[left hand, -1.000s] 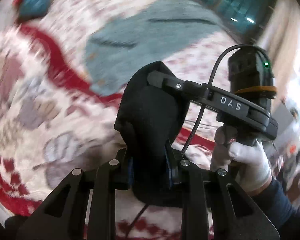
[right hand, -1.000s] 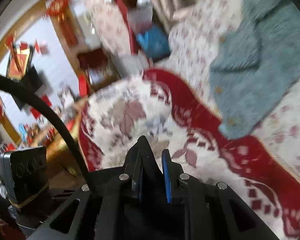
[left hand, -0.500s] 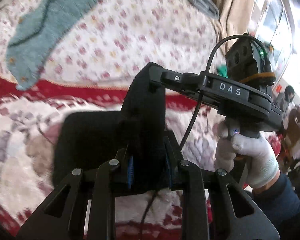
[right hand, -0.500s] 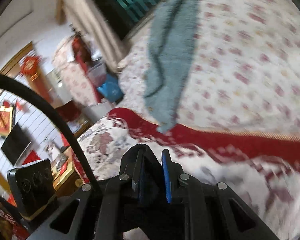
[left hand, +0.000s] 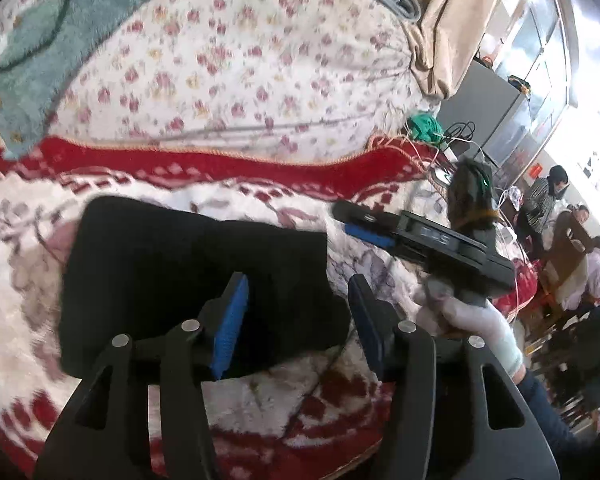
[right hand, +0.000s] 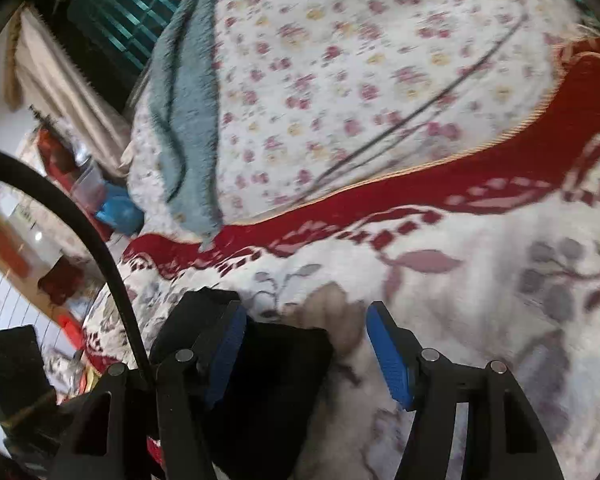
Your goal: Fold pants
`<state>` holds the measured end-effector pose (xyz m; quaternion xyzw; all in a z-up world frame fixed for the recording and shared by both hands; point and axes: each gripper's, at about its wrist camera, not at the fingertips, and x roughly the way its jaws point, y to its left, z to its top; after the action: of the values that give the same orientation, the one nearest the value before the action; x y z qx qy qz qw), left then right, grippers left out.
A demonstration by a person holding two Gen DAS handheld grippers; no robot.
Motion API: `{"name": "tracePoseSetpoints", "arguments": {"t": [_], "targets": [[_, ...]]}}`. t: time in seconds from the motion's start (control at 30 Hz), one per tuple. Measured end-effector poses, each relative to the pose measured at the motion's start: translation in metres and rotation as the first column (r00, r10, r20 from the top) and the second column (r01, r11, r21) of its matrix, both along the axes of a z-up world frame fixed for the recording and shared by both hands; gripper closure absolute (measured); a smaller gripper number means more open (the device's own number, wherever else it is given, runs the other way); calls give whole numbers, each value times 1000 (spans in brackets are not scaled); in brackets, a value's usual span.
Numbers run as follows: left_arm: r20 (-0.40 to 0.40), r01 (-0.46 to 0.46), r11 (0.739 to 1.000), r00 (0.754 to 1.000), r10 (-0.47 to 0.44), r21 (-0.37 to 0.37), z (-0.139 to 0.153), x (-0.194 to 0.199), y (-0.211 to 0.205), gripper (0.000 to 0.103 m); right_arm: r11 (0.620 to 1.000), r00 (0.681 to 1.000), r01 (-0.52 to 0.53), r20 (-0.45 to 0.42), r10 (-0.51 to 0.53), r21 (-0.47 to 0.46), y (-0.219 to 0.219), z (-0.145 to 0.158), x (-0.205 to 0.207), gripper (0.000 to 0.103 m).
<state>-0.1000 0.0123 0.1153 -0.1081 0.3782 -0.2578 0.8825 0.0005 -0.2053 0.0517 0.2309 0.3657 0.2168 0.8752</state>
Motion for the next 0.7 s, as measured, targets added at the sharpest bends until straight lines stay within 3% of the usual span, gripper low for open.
{"name": "tracePoseSetpoints", "arguments": {"t": [0.17,0.27,0.4,0.43,0.5,0.53,0.57,0.7], "targets": [[44,-68,995,997,65,73,3,-8,31,51,996,1000,4,-8,-4,90,-9,3,-26,42],[44,-160,978,987,155,135,-8,5,52,51,997,999,-41,-25,42,67,6,0,-32,42],[-11,-203,967,978,207,156,-24,26,64,51,994,994,-105,-16,105,32,38,-5,-30,42],[-14,-215,963,975,220,161,-28,28,66,51,994,994,-112,-15,112,21,44,-8,-28,44],[-30,-237,958,969,245,159,-34,28,72,51,990,990,-139,-27,139,-34,62,-15,-17,64],[-46,-244,958,966,253,148,-37,28,75,51,987,990,-143,-19,141,-75,69,-16,-14,81],[-53,-245,960,966,254,138,-37,27,77,51,983,989,-147,-4,148,-106,74,-15,-12,86],[-34,-232,960,970,240,157,-35,25,72,51,979,987,-149,38,156,-140,76,-5,-4,90]]}}
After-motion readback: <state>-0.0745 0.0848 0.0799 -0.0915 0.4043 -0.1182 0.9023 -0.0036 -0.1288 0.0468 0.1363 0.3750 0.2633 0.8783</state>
